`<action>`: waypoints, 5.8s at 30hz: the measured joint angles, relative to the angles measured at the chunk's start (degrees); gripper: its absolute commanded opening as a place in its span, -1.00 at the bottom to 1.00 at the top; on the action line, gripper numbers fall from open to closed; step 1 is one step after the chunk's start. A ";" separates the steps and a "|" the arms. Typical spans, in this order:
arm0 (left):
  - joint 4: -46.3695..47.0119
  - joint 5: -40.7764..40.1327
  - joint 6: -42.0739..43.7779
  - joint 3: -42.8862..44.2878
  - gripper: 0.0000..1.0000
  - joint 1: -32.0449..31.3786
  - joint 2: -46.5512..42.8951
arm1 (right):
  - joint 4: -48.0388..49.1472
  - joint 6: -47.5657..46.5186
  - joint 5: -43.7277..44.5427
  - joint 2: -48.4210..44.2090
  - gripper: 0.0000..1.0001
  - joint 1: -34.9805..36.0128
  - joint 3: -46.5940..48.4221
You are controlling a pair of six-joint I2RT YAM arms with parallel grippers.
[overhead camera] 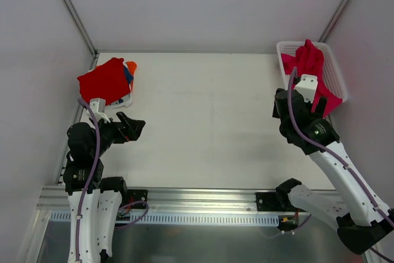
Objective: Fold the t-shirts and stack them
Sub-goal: Grab crumpled tshirt from bin with the right arm
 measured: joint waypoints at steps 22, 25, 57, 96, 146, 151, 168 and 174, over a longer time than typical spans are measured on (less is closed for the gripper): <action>-0.39 0.13 0.00 0.00 0.98 -0.70 -1.14 | 1.79 -6.21 -19.96 52.39 0.99 -28.76 45.51; -0.42 0.13 0.00 0.00 0.98 -0.70 -1.14 | 1.99 -7.02 -22.14 59.71 0.99 -31.17 51.78; -0.52 0.22 0.02 0.00 0.98 -0.72 4.20 | 23.15 -13.57 -30.27 93.44 0.99 -41.79 71.78; -0.52 1.14 0.02 0.00 0.98 0.57 5.84 | 31.10 -15.13 -31.36 91.27 0.99 -43.65 68.22; -0.50 2.21 0.02 0.00 0.98 0.94 6.27 | 31.45 -16.55 -30.21 91.14 -0.69 -43.95 67.12; -0.50 2.21 0.02 0.00 0.98 0.94 6.27 | 31.47 -16.24 -29.97 91.14 -0.73 -44.54 67.12; -0.50 2.40 0.04 0.00 0.98 0.94 6.32 | 35.15 -15.89 -29.90 89.24 -0.99 -43.98 59.08; -0.48 2.40 0.04 0.00 0.98 0.94 5.57 | 34.36 -16.83 -28.65 79.06 -0.99 -38.95 54.90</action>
